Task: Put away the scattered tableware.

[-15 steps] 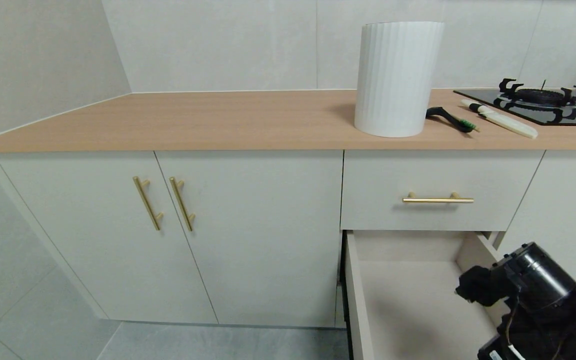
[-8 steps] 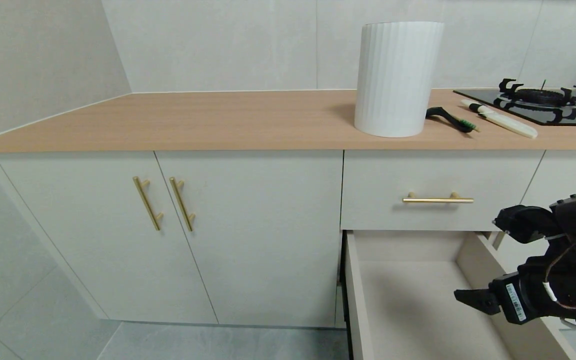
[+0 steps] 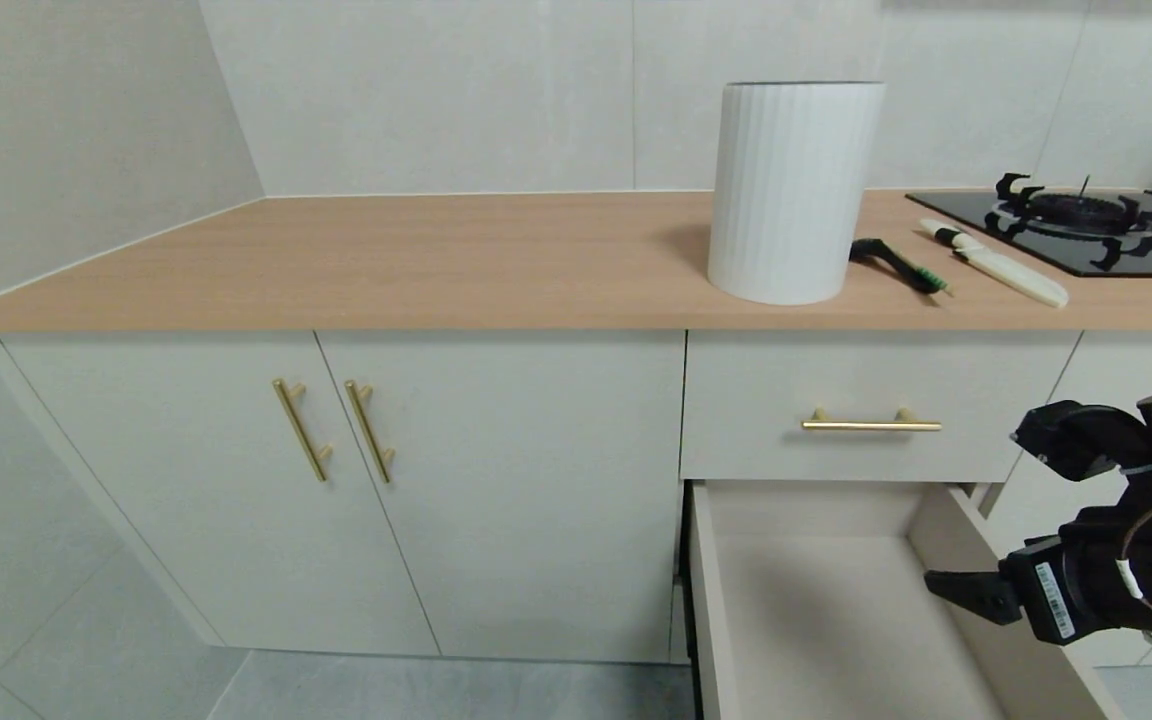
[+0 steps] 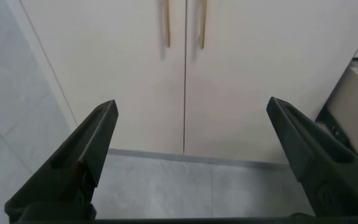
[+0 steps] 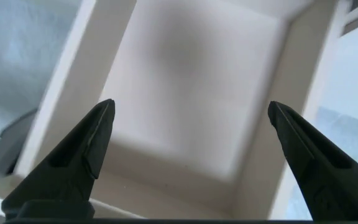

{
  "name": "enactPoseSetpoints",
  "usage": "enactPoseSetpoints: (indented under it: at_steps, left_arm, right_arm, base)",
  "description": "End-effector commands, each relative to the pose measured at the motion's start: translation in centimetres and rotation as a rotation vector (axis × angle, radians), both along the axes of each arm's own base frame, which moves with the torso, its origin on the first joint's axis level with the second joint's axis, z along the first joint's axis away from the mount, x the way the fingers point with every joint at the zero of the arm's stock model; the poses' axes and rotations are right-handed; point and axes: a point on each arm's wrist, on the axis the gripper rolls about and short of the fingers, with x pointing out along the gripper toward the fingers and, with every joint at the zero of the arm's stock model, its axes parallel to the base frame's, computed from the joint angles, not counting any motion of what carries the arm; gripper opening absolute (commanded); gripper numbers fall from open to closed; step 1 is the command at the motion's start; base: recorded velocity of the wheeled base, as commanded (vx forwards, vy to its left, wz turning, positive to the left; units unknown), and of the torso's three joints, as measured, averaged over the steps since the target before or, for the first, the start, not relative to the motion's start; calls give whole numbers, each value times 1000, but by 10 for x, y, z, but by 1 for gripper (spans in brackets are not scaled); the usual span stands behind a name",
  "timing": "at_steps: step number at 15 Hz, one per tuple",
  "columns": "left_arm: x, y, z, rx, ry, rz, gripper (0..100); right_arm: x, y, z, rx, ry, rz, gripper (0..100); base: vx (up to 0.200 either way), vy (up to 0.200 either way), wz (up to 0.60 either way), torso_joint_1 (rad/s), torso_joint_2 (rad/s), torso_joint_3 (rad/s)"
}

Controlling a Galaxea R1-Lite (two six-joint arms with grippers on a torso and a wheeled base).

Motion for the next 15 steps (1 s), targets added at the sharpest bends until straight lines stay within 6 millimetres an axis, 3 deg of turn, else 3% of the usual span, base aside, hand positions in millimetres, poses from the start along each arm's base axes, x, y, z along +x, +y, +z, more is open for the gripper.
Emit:
enactPoseSetpoints:
  at_steps: [1, 6, 10, 12, 15]
  left_arm:
    - [0, 0, 0, 0, 2, 0, 100]
    - [0, 0, 0, 0, 2, 0, 100]
    - [0, 0, 0, 0, 2, 2, 100]
    - [0, 0, 0, 0, 2, 0, 100]
    - [0, 0, 0, 0, 0, 0, 100]
  right_arm:
    - [-1, 0, 1, 2, -2, 2, 100]
    - [-2, 0, -1, -4, 3, 10, 100]
    - [-3, 0, 16, 27, -153, 31, 100]
    - [20, -1, 47, 67, -256, -21, 100]
    - [70, -2, 75, 94, -211, -124, 100]
  base:
    - [0, 0, 0, 173, -544, -290]
    - [0, 0, 0, 176, -485, -289]
    - [0, 0, 0, 74, -185, -111]
    - [0, 0, 0, 0, 0, 0]
    - [0, 0, 0, 0, 0, 0]
